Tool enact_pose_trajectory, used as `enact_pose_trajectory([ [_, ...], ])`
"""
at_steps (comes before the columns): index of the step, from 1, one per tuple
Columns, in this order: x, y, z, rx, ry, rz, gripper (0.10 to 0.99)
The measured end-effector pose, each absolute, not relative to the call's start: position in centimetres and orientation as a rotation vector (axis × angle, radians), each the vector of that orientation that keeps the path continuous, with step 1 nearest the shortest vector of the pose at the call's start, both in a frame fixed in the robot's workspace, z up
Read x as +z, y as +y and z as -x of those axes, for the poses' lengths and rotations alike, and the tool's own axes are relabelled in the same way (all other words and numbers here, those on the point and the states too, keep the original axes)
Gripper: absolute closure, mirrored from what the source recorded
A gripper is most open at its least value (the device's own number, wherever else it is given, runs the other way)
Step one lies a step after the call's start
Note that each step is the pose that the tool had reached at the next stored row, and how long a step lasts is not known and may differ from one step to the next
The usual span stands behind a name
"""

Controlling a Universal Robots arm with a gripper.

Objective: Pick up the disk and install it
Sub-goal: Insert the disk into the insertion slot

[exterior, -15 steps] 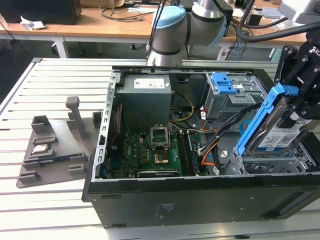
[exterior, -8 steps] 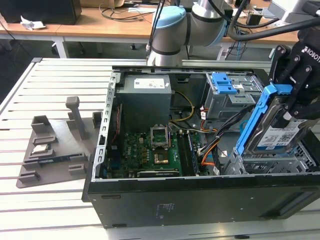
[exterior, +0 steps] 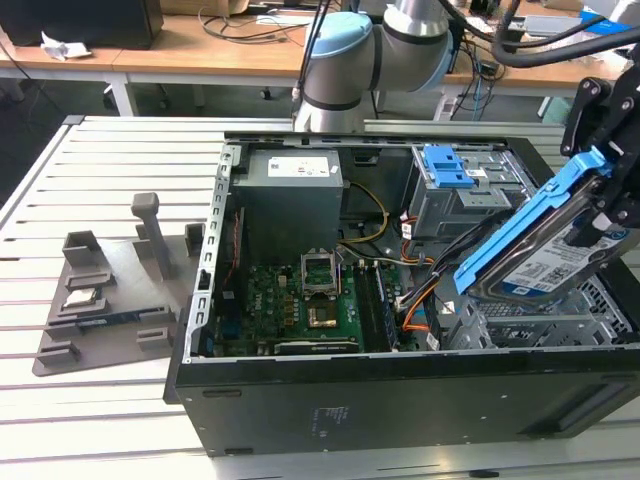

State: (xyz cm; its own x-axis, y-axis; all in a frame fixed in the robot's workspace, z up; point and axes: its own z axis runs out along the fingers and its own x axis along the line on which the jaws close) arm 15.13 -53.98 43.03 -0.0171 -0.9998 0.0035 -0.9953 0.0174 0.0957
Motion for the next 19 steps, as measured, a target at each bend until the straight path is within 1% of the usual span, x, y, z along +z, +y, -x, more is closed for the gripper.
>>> enact_pose_trajectory([
  [4, 43.1, -54.0, -16.5, -0.12, -2.185, -2.148, 0.722],
  [6, 43.8, -54.0, -16.5, -0.12, -2.185, -2.148, 0.722],
  [8, 45.3, -54.0, -16.6, -0.12, -2.185, -2.148, 0.722],
  [12, 47.1, -53.6, -16.6, -0.12, -2.185, -2.148, 0.725],
  [15, 47.2, -53.7, -17.3, -0.133, -2.18, -2.143, 0.725],
  [19, 47.2, -53.7, -19.5, -0.177, -2.158, -2.121, 0.725],
])
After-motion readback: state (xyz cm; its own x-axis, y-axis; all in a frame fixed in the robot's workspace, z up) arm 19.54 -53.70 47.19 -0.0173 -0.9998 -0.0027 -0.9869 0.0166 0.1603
